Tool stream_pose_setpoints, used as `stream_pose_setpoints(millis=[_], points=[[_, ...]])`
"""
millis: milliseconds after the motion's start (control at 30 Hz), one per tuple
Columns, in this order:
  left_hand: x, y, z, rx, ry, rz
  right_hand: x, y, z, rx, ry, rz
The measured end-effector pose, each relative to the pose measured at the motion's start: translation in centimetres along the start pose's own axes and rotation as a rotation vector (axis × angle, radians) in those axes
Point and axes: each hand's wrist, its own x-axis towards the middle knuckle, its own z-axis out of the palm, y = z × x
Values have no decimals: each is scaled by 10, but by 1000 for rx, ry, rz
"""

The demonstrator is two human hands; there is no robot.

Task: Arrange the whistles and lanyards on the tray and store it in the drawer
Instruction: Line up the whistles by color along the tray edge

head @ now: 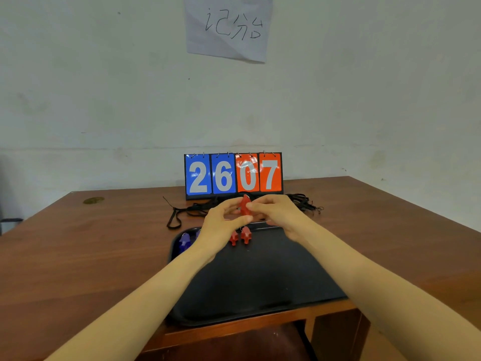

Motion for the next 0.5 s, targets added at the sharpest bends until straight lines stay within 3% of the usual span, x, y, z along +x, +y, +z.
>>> stream_pose_setpoints(millis=[167,300,367,500], points=[[1,19,9,-48,-63,-100,0,7,-2,-364,221,-197],[7,24,12,-146,-11,-128,-6,9,2,-569,333,-360],[9,21,10,-212,12,-159,-9,9,1,-585,319,-430],[10,14,3,-350,-27,-294,-16,15,-4,-426,116,-450]])
